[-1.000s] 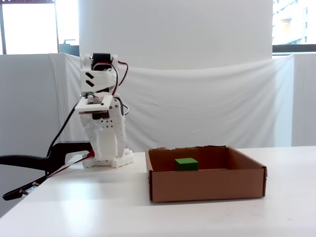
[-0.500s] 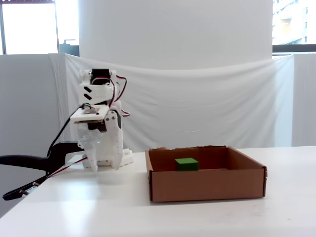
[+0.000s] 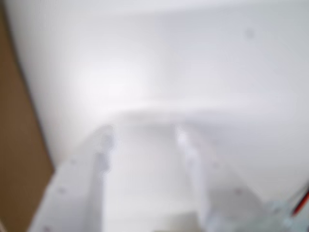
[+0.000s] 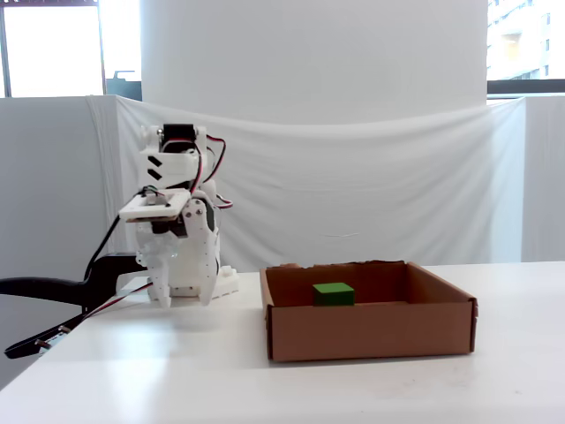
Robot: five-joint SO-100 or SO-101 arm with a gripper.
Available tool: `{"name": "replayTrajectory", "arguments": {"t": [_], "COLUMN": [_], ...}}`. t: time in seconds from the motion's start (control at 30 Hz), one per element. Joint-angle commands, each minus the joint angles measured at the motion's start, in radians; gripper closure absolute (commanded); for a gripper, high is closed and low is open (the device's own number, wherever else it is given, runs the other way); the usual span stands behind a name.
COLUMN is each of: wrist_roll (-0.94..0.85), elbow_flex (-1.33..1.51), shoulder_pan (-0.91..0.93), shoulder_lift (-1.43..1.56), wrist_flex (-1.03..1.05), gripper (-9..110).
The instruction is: Grasp a green cube and put it in a box.
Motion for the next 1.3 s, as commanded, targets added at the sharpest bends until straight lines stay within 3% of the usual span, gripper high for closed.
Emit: {"name": "replayTrajectory", "arguments": {"t": [0.0,0.47,1.27], "wrist_roll": [0.005,0.097,0.098], "elbow_flex": [-0.006,-0.006,-0.006], "shoulder_pan": [0.008,0.009,0.009], "shoulder_lift": [0.006,0.006,0.006], "wrist_flex": [0.009,0.021,0.021], "gripper": [84,80,80]}}
